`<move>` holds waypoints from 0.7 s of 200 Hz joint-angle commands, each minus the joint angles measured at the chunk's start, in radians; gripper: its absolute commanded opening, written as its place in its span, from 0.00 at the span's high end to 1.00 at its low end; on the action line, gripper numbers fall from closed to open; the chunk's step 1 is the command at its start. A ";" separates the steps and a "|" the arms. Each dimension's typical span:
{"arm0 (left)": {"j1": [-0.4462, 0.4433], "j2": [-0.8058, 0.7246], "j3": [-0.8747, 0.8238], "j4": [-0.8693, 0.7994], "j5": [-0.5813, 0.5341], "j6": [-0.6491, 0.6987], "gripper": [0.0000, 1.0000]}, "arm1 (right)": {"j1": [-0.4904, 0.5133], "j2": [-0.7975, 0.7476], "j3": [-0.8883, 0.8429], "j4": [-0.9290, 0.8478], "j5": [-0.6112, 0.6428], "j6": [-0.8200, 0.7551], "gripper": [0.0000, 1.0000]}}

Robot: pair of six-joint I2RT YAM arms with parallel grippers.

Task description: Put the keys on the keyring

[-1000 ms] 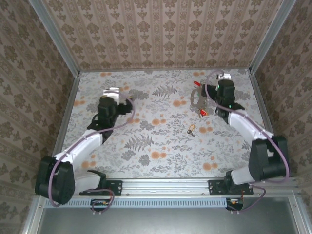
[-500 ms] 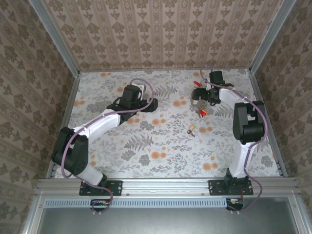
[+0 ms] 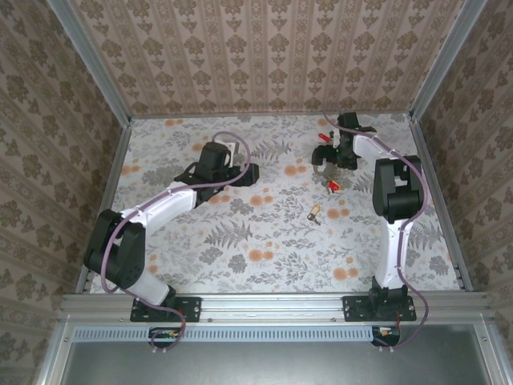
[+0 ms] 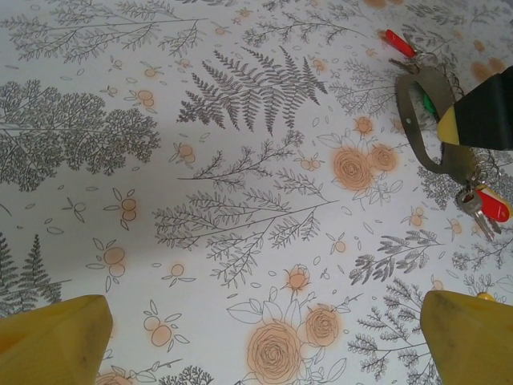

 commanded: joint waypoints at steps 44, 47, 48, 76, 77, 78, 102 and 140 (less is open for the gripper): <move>0.077 -0.129 -0.110 0.105 0.074 -0.053 0.00 | 0.069 0.083 0.139 -0.188 0.124 -0.016 0.11; 0.081 -0.134 -0.111 0.106 0.077 -0.053 0.00 | 0.074 0.086 0.145 -0.195 0.131 -0.018 0.11; 0.082 -0.135 -0.112 0.106 0.078 -0.053 0.00 | 0.075 0.087 0.147 -0.197 0.134 -0.018 0.11; 0.138 -0.183 -0.143 0.116 0.109 -0.054 0.00 | 0.108 0.115 0.202 -0.263 0.177 -0.031 0.10; 0.140 -0.185 -0.145 0.116 0.109 -0.055 0.00 | 0.108 0.115 0.203 -0.265 0.177 -0.031 0.10; 0.141 -0.187 -0.146 0.117 0.110 -0.054 0.00 | 0.109 0.116 0.204 -0.266 0.177 -0.031 0.10; 0.170 -0.228 -0.165 0.120 0.123 -0.055 0.00 | 0.147 0.143 0.252 -0.313 0.216 -0.037 0.14; 0.196 -0.282 -0.196 0.114 0.137 -0.054 0.00 | 0.184 0.163 0.275 -0.340 0.216 -0.027 0.25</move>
